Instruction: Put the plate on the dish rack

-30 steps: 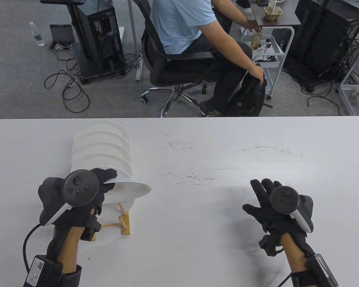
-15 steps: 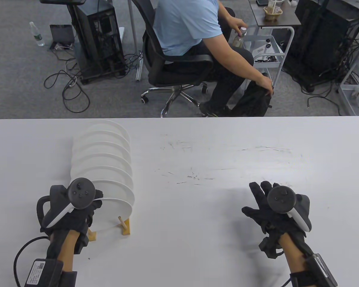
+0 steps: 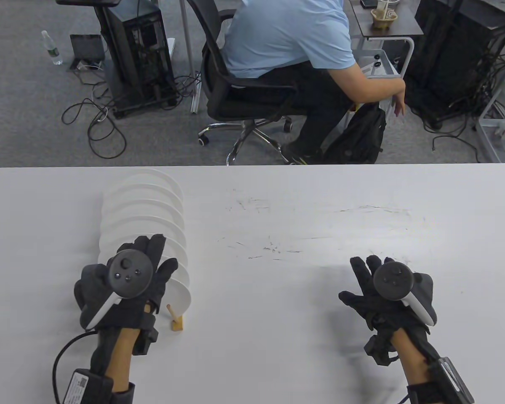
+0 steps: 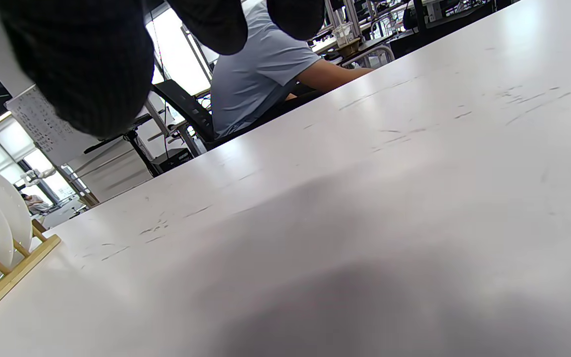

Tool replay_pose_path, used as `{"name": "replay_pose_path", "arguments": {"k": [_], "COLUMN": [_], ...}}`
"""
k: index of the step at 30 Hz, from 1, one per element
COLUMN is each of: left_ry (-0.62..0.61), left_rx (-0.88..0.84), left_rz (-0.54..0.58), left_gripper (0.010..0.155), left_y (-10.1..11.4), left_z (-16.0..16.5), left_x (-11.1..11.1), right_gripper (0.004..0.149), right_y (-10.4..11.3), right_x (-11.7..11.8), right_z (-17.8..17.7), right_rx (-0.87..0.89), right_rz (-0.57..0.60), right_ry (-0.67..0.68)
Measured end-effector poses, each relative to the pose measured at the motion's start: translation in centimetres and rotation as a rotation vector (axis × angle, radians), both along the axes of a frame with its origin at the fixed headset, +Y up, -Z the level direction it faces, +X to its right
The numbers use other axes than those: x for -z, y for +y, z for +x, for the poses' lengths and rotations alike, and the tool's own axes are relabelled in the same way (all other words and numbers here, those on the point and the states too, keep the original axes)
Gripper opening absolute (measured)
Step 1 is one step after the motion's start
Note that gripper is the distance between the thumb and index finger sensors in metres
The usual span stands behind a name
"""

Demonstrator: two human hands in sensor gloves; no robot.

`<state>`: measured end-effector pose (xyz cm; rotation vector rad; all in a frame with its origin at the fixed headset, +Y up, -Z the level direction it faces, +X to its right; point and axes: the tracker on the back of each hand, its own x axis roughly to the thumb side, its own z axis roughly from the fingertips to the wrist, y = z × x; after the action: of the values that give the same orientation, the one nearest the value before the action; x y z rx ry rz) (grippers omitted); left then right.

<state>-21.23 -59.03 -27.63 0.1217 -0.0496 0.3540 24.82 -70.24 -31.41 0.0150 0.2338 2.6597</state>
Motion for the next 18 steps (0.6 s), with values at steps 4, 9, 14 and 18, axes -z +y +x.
{"name": "replay_pose_path", "arguments": {"k": [4,9,14,18], "left_ry": [-0.097,-0.157,-0.174,-0.167], "left_rx": [-0.090,-0.043,0.062,0.036], "left_rz": [0.030,0.032,0.032,-0.003], "left_gripper": [0.080,0.085,0.085,0.084], "left_y": [-2.1,-5.6,-8.1,-8.7], "left_z": [4.4,8.6,9.5,9.2], "left_x": [0.5,1.3,1.9,2.0], "right_gripper": [0.084,0.085,0.085,0.085], "right_y": [-0.3,-0.6,-0.9,-1.2], "right_x": [0.0,0.1,0.2,0.4], "right_z": [-0.5,-0.8,-0.7,-0.4], "right_rx": [-0.015,-0.032,-0.033,-0.032], "right_rz": [-0.022,-0.043,-0.067,-0.080], "right_ry": [0.018,0.028,0.024,0.018]}}
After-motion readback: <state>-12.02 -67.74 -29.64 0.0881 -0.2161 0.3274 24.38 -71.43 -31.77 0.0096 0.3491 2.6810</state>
